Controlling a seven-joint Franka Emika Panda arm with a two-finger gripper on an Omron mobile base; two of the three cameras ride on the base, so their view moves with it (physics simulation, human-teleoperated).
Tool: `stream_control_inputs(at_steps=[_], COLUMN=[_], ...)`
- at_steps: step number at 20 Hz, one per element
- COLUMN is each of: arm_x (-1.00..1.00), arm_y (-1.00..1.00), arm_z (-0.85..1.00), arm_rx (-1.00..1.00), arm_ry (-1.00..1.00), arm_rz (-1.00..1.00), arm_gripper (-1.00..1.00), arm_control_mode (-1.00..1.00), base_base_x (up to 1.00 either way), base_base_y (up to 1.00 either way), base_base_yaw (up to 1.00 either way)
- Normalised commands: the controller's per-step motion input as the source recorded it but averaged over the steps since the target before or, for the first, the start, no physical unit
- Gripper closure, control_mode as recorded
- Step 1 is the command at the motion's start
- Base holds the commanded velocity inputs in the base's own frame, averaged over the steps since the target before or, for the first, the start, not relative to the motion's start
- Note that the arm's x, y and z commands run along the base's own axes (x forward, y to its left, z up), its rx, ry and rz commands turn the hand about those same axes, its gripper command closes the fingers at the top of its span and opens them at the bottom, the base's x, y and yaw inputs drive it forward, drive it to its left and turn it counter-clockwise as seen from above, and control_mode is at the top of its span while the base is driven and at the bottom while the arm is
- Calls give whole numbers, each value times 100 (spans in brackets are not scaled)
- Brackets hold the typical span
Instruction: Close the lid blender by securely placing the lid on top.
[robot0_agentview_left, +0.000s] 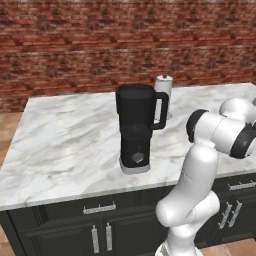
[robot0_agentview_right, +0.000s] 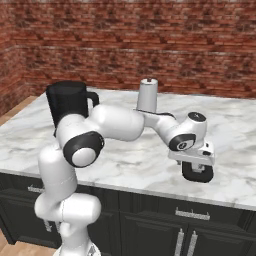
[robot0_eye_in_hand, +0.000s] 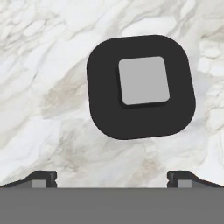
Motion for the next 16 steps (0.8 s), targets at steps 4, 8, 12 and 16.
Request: stream_control_inputs(at_steps=[4, 8, 12, 16], arm_x=[26, 29, 39, 30], arm_y=[-9, -5, -22, -15], arm_z=[-9, -12, -7, -20], arm_rx=[0, 0, 0, 0], arm_ry=[0, 0, 0, 0], arm_rz=[0, 0, 0, 0], arm_gripper=[-100, -100, -100, -100], arm_control_mode=[-100, -100, -100, -100], base_base_x=[0, 0, 0, 0], base_base_y=[0, 0, 0, 0], base_base_yaw=[0, 0, 0, 0])
